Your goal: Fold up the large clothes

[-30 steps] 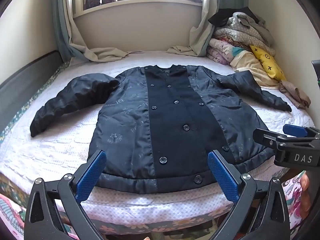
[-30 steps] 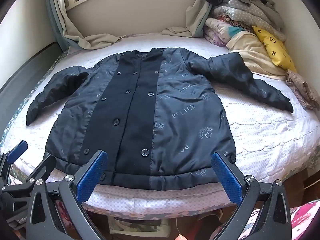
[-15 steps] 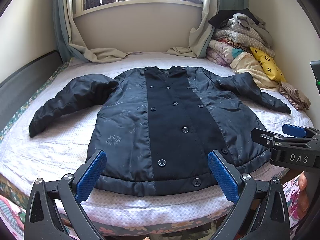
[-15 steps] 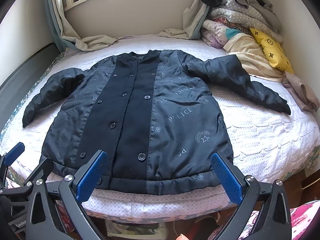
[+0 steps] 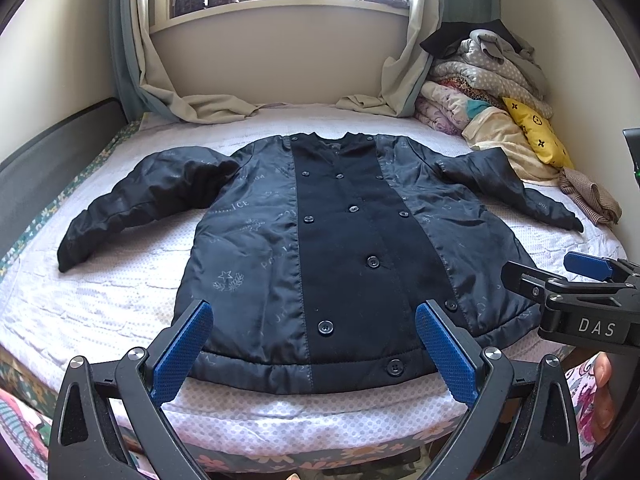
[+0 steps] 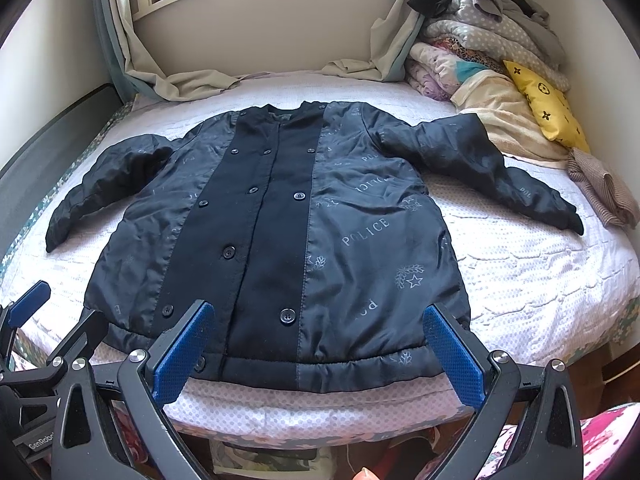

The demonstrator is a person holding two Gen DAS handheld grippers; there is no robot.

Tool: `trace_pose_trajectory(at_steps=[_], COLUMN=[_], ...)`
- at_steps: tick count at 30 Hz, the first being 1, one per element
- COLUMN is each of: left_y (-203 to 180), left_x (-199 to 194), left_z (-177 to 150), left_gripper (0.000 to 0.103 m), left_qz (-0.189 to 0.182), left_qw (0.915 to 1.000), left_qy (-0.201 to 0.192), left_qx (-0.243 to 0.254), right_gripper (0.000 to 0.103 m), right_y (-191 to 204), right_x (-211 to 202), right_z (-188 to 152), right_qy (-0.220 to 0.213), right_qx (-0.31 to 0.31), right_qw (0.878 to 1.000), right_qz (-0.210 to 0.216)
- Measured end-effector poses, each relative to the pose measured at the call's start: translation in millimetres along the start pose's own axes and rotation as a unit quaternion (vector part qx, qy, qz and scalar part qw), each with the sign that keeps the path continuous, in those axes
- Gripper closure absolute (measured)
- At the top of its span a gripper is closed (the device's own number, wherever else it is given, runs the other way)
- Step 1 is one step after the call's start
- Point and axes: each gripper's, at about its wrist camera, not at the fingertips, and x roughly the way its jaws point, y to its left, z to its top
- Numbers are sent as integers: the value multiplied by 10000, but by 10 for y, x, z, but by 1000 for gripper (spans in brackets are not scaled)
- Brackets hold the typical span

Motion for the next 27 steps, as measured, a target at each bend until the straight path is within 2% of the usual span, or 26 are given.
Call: trace_pose_trajectory(at_steps=[27], left_y=[40], left_x=[40], left_z=[-17], left_gripper=[0], left_qz=[7], left_qw=[10000], left_qy=[44], left_qx=[-23], right_gripper=[0], right_y=[-5], right_x=[4], right_z=[-2], right_qy=[-6], right_qx=[22], right_qw=[10000], right_qz=[18])
